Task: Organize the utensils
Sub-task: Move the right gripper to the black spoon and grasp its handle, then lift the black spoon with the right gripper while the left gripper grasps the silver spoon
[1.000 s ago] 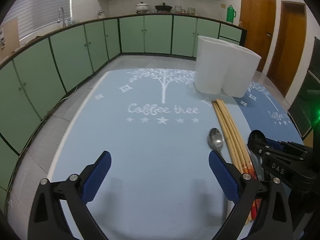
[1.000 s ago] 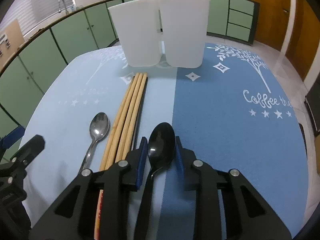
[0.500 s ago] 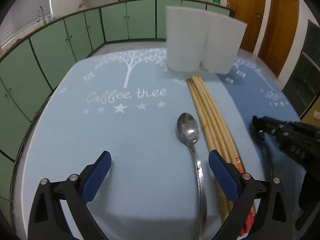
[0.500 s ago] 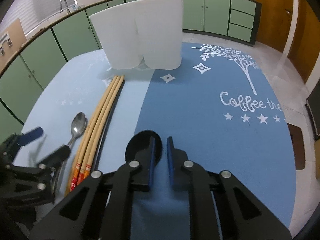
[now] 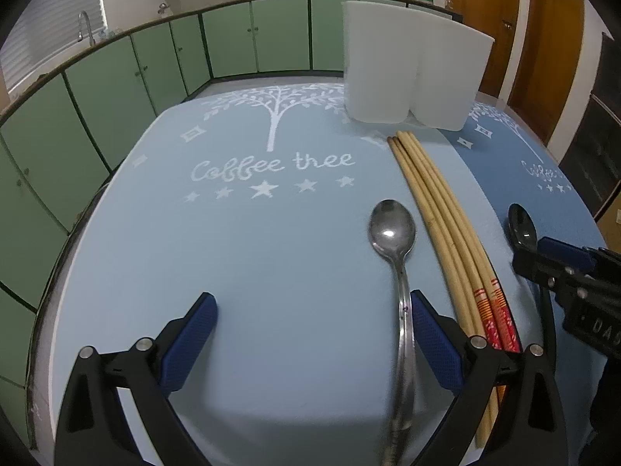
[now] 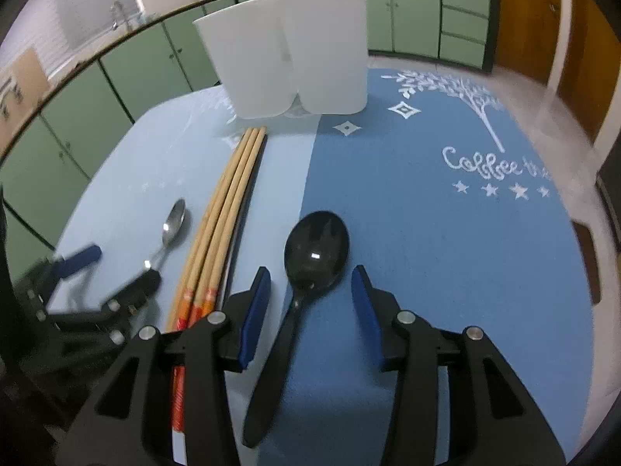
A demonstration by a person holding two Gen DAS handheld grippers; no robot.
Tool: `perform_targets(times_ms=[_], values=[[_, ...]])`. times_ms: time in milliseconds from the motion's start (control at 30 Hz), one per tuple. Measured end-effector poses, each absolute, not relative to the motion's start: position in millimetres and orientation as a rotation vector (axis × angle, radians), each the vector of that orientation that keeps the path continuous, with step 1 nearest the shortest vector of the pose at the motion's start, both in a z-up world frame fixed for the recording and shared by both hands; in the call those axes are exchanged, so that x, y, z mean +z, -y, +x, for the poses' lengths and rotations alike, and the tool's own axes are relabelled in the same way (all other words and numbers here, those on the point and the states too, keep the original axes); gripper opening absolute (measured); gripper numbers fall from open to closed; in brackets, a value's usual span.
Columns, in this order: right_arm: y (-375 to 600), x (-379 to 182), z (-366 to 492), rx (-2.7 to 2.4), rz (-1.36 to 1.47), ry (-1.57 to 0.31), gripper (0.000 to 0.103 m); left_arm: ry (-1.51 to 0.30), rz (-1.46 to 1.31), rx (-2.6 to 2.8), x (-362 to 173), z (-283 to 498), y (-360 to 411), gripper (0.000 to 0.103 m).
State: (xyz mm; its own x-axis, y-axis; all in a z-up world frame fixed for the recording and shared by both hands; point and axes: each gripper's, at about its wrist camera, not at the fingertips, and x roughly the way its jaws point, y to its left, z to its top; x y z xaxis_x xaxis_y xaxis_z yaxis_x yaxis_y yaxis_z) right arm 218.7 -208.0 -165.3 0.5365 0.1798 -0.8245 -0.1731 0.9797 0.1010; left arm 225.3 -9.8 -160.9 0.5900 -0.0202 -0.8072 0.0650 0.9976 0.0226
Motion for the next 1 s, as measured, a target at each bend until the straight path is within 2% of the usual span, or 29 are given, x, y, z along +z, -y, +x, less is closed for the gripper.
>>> perform_targets(times_ms=[33, 100, 233, 567, 667, 1000], values=[[208.2, -164.8, 217.6, 0.209, -0.009, -0.98, 0.035, -0.938, 0.048, -0.051, -160.6, 224.8, 8.8, 0.095], [213.0, -164.0, 216.2, 0.2, -0.031, -0.974, 0.035, -0.936, 0.041, -0.055, -160.4, 224.2, 7.0, 0.095], [221.8, -162.4, 219.6, 0.153, -0.015, -0.979, 0.043, -0.937, 0.04, -0.066, -159.3, 224.5, 7.5, 0.095], [212.3, -164.3, 246.1, 0.113, 0.075, -1.002, 0.045, -0.921, 0.011, -0.066, -152.5, 223.0, 3.3, 0.095], [211.9, -164.1, 246.1, 0.091, 0.082, -1.002, 0.035, -0.913, 0.008, -0.066, -149.6, 223.7, 2.2, 0.095], [223.6, -161.1, 245.6, 0.116, 0.067, -0.986, 0.033, -0.913, -0.001, -0.105, -145.2, 233.3, 11.3, 0.095]])
